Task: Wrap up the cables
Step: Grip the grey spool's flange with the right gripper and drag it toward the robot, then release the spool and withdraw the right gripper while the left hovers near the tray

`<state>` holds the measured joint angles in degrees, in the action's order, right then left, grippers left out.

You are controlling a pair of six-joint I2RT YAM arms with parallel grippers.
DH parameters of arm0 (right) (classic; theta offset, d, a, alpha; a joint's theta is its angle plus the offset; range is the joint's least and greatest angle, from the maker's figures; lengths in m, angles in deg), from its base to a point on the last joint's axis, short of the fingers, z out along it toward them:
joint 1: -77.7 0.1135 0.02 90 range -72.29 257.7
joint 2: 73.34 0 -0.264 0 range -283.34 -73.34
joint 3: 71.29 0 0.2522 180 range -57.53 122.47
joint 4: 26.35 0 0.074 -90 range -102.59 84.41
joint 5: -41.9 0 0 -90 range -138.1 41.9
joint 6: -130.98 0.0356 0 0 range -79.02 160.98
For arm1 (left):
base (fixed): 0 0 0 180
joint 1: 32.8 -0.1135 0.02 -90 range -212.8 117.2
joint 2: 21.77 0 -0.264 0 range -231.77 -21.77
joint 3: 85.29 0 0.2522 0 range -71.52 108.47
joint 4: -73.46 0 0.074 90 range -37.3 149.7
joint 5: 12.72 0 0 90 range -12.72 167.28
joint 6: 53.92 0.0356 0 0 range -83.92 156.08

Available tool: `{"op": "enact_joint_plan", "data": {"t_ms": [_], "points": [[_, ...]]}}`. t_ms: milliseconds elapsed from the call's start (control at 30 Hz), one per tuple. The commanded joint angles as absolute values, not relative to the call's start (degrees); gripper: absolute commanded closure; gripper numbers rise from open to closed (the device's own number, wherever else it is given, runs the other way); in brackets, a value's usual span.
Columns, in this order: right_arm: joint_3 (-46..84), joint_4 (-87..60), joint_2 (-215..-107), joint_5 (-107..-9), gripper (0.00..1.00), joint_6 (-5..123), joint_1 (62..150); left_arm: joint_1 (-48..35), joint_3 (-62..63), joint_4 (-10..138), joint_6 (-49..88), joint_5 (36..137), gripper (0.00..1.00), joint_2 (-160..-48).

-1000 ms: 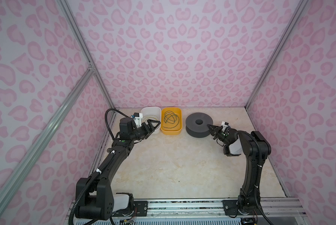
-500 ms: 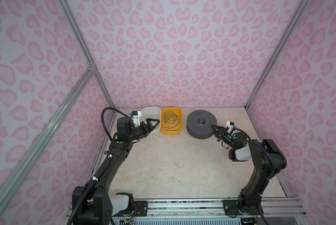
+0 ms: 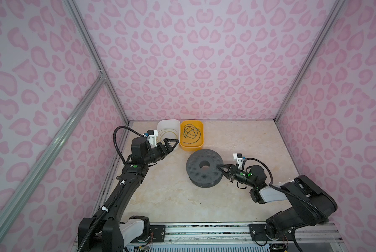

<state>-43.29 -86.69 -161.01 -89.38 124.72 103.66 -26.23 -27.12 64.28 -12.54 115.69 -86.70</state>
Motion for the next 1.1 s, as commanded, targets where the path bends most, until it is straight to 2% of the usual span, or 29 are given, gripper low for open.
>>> {"op": "enact_joint_plan", "data": {"t_ms": [0, 267, 467, 600, 800, 900, 1000, 1067], "points": [[-44.20, -89.00, -162.50, -86.04, 1.00, 121.90, 105.28, -25.81, -28.90, 66.09, -12.48, 114.66, 0.04, -84.54], [-47.69, -95.17, -170.66, -84.32, 1.00, 123.23, 105.92, -25.44, -32.90, 63.72, -12.21, 113.43, 0.03, -78.88], [-49.87, -96.60, -173.25, -83.19, 0.74, 123.79, 105.94, -25.50, -32.80, 62.19, -12.32, 112.52, 0.01, -76.30], [-50.34, -91.80, -170.91, -82.48, 0.59, 122.12, 105.97, -25.44, -32.83, 61.72, -12.70, 112.11, 0.02, -74.91], [-49.02, -70.22, -159.71, -80.92, 0.46, 114.50, 105.19, -25.38, -32.87, 59.67, -12.79, 110.91, 0.02, -72.53], [-44.94, -44.70, -148.74, -77.01, 0.42, 105.92, 104.39, -25.44, -31.47, 57.22, -11.80, 109.62, 0.02, -71.71], [-38.82, -19.43, -139.46, -68.77, 0.39, 97.12, 104.36, -25.48, -29.55, 53.91, -10.97, 106.91, 0.02, -70.93], [-35.70, -9.56, -135.31, -64.46, 0.38, 92.37, 104.09, -25.49, -28.94, 53.48, -10.60, 105.76, 0.02, -70.14]]}}
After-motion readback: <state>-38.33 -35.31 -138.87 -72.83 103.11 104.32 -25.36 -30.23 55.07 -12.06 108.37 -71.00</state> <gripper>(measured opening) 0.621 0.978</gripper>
